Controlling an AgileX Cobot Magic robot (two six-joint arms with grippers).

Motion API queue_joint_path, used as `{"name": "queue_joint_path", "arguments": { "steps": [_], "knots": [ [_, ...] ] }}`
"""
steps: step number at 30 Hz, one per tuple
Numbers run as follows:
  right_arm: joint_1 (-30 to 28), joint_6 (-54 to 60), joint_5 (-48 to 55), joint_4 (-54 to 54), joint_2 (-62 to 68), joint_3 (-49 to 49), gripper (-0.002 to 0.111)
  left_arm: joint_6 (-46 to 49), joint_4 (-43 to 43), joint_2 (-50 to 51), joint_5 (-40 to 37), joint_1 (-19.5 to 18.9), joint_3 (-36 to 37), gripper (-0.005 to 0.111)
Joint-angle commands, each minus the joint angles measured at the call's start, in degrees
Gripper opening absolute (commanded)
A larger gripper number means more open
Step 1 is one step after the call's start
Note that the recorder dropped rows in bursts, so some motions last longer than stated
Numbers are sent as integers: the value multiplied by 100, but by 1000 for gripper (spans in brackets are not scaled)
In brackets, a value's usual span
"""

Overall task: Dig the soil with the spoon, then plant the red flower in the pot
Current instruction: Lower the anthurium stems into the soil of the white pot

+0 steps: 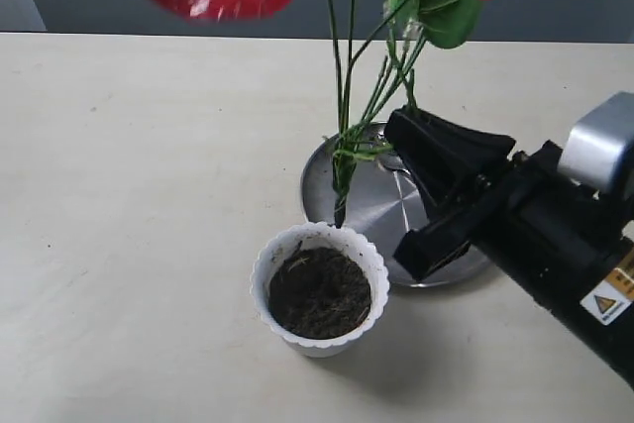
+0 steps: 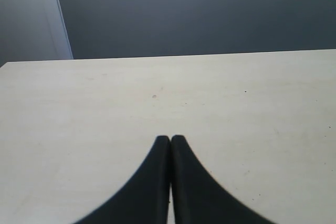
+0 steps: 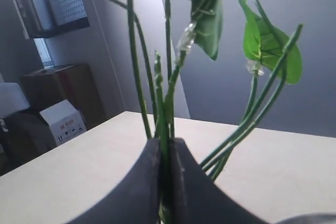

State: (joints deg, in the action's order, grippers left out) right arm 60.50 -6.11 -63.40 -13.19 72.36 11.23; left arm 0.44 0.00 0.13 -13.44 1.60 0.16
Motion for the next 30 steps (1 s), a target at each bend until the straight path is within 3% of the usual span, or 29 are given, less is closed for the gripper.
{"name": "queue_joint_path", "arguments": {
  "steps": [1,7,18,30],
  "knots": [
    [15,-270,-656,264,753,-74,-1,-5,0,-13,13,23,-16,0],
    [15,-377,-656,130,1480,-61,-1,-5,0,-13,13,23,-16,0],
    [15,-528,-656,149,1544,-37,-1,-5,0,-13,13,23,-16,0],
    [15,-694,-656,811,2124,-8,-1,-5,0,-13,13,23,-16,0]
  ]
}}
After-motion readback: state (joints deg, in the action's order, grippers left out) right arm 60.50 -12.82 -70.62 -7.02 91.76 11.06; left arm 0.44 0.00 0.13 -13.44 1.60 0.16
